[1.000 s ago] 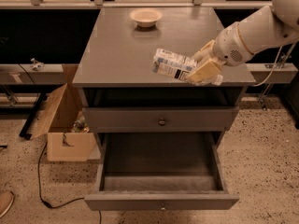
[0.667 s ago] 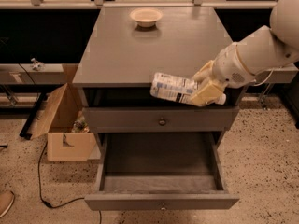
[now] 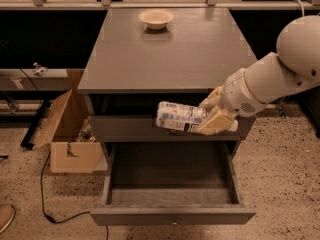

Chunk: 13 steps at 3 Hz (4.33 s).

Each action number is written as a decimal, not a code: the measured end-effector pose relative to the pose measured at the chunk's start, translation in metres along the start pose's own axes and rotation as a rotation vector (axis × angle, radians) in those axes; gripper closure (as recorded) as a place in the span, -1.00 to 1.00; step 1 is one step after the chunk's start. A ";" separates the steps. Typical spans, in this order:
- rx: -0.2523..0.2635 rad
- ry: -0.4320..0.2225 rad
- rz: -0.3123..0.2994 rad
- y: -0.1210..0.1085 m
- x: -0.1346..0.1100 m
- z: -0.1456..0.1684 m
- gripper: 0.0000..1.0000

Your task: Place blue plastic bottle into middle drawer

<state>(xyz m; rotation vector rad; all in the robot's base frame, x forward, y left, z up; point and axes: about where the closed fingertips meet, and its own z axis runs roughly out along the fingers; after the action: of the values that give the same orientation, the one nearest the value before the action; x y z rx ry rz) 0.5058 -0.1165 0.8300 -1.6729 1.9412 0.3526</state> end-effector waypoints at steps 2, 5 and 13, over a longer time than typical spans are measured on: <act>-0.047 0.033 0.070 0.017 0.051 0.059 1.00; -0.071 0.020 0.168 0.021 0.127 0.185 1.00; 0.037 -0.007 0.514 -0.005 0.249 0.347 -0.28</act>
Offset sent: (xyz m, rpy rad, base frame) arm -0.0122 -0.0203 -0.1622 -0.0082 0.1586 -0.0851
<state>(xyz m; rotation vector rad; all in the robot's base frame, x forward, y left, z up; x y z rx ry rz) 0.5725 -0.1395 0.4082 -1.1265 2.3404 0.5056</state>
